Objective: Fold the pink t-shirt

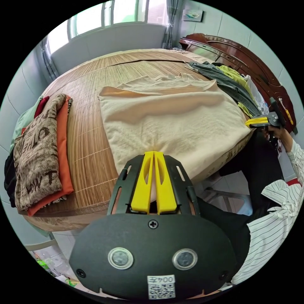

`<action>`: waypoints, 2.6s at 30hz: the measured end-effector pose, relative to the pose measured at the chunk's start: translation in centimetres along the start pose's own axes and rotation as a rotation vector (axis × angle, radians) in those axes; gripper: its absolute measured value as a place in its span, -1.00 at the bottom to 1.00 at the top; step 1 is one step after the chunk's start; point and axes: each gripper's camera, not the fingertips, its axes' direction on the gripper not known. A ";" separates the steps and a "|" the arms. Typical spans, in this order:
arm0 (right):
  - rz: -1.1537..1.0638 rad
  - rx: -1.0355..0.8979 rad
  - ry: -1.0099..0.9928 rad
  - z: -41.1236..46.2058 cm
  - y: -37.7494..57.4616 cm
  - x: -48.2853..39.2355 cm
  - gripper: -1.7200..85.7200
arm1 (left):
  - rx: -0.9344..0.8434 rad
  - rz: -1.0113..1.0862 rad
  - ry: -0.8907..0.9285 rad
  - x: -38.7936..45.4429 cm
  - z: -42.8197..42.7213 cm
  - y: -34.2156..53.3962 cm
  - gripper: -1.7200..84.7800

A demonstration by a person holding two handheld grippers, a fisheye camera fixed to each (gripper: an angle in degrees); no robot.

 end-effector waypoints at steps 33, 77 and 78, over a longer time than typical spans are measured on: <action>0.783 0.013 -0.855 6.6 -11.1 30.5 -0.90 | 0.050 -0.046 0.054 -3.4 2.6 -0.3 -0.95; 0.440 0.311 -0.894 8.9 12.1 22.9 -0.98 | -0.220 -0.310 0.214 -6.6 13.2 -29.2 -0.96; 0.442 0.310 -0.899 8.9 12.1 23.0 -0.98 | -0.251 -0.304 0.204 -6.9 14.1 -29.9 -0.96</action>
